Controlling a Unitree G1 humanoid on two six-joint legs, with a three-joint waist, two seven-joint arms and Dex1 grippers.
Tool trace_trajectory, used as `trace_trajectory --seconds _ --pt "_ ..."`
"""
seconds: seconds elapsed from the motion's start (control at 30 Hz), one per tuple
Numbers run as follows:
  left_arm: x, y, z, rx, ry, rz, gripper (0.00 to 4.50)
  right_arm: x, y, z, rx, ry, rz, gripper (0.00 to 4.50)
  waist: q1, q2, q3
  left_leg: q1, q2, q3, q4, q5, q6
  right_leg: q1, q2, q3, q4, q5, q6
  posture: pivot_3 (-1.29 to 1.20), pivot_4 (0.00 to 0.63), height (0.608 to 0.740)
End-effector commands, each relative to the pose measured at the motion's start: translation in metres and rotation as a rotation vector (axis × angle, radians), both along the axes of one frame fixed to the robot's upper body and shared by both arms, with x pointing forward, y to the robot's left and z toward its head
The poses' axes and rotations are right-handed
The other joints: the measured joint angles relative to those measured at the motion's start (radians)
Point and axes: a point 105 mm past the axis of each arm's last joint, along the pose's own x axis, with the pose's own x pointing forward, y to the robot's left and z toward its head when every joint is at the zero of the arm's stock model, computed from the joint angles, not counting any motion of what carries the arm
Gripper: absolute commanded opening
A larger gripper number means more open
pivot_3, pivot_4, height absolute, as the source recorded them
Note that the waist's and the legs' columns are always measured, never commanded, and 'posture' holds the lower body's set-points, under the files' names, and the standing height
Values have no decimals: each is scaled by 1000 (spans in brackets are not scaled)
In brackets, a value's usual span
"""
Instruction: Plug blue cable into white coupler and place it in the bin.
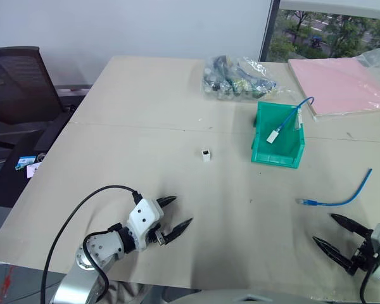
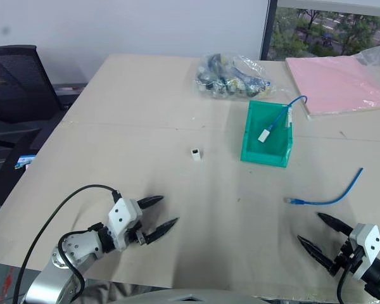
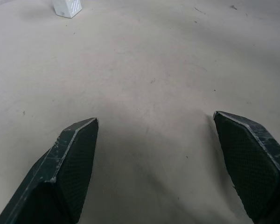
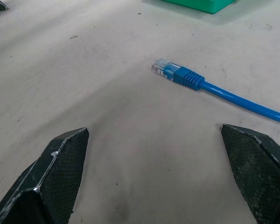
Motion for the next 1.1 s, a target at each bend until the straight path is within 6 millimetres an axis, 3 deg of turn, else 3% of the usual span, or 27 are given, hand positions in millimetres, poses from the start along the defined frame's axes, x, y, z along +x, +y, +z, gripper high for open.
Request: trace_trajectory --seconds 0.03,0.17,0.53,0.67,0.87,0.97,1.1 --pt "-5 -10 14 -38 16 -54 4065 0 -2 7 3 -19 11 4437 0 -1 1 0 0 0 0 0 0 0 0 0 0 0 0 0 150 728" --pt "-9 -23 42 -100 16 -111 4065 1 -7 8 -10 -21 22 4437 -1 -2 6 -1 1 1 2 0 0 -2 1 2 2 0 0 0 150 728" --pt "-10 -26 49 -88 38 -119 4065 7 -13 20 -35 -63 33 4437 -1 -2 6 -1 1 2 3 0 0 -2 2 3 3 2 -3 0 150 728" --pt "-9 -25 46 -55 34 -187 4065 25 -12 40 -73 -105 84 4437 -2 -2 6 -1 1 3 4 0 0 -2 3 4 3 2 -2 0 150 728" --pt "-4 -29 64 24 -1 -409 4065 78 -4 43 -292 -38 213 4437 -2 -2 8 -2 6 6 12 0 0 -4 9 5 6 4 -6 0 150 728" --pt "-4 -37 74 26 -8 -489 4065 90 4 43 -328 -13 291 4437 1 -2 8 -3 6 6 12 0 0 -4 10 7 6 4 -6 0 150 728" --pt "-6 -42 83 62 -11 -586 4065 91 17 40 -349 46 444 4437 -4 -3 9 -4 6 7 13 1 0 -4 10 7 6 6 -9 0 150 728"
